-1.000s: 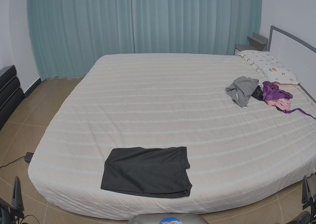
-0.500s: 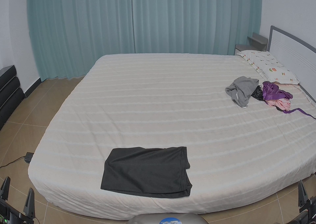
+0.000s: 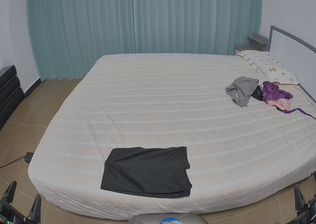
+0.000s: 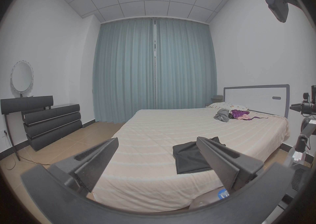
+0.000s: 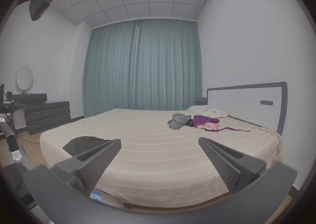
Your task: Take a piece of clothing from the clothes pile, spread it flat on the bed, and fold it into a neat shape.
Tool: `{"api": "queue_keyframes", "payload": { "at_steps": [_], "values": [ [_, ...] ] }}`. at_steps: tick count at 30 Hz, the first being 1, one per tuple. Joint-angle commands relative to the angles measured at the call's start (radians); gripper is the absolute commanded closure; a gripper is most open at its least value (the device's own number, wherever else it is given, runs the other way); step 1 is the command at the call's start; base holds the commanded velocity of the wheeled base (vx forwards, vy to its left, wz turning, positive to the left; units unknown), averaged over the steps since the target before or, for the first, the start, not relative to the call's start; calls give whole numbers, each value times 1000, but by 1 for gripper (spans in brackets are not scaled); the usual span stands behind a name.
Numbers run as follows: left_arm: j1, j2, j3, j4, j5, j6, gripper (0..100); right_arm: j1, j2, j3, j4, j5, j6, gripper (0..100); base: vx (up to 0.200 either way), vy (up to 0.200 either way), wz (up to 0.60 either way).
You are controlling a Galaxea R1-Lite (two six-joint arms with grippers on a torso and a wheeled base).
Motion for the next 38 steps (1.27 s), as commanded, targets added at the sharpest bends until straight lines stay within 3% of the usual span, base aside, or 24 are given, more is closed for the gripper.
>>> {"api": "queue_keyframes", "payload": {
  "at_steps": [1,38],
  "values": [
    [0,-4,18,-1,0,3,0,0,-9,18,0,1,17,0,0,0,0],
    [0,-4,18,-4,15,-8,0,2,-11,18,-4,14,21,0,0,0,0]
  ]
}}
